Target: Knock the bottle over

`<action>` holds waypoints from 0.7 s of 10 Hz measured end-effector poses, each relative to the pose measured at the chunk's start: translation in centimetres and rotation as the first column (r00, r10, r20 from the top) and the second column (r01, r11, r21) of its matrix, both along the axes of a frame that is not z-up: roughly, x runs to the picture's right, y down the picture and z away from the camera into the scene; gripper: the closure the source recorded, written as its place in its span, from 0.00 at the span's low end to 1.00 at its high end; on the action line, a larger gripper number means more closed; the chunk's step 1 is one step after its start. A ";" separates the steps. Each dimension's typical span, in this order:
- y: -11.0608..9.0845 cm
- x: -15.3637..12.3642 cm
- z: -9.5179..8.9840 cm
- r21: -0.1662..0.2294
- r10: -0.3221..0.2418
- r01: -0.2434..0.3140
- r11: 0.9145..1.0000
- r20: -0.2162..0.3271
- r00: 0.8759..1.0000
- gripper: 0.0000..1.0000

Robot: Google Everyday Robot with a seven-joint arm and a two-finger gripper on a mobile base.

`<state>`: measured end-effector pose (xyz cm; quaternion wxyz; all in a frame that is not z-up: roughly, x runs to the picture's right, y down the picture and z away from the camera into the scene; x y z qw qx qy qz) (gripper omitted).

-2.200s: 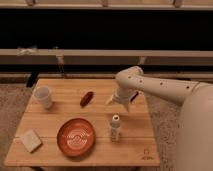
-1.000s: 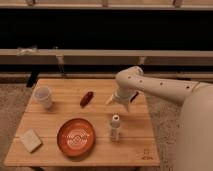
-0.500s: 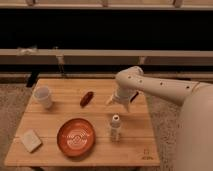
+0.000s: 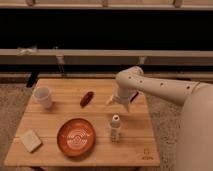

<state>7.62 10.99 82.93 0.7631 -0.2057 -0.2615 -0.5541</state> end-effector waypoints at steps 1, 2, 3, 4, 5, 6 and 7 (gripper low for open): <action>-0.3 0.3 -0.9 0.012 0.006 -0.006 1.000 0.007 1.000 0.20; -0.6 0.5 -2.0 0.026 0.006 -0.007 1.000 0.016 1.000 0.20; -0.6 0.8 -3.1 0.036 0.007 -0.008 0.999 0.022 1.000 0.20; -0.3 1.3 -4.1 0.043 0.006 -0.007 0.999 0.023 1.000 0.20; 0.0 1.7 -4.8 0.045 0.005 -0.006 0.999 0.021 1.000 0.20; 1.1 1.7 -6.0 0.038 -0.003 0.002 0.999 0.021 1.000 0.20; 1.9 1.5 -6.7 0.033 -0.008 0.007 0.999 0.024 1.000 0.20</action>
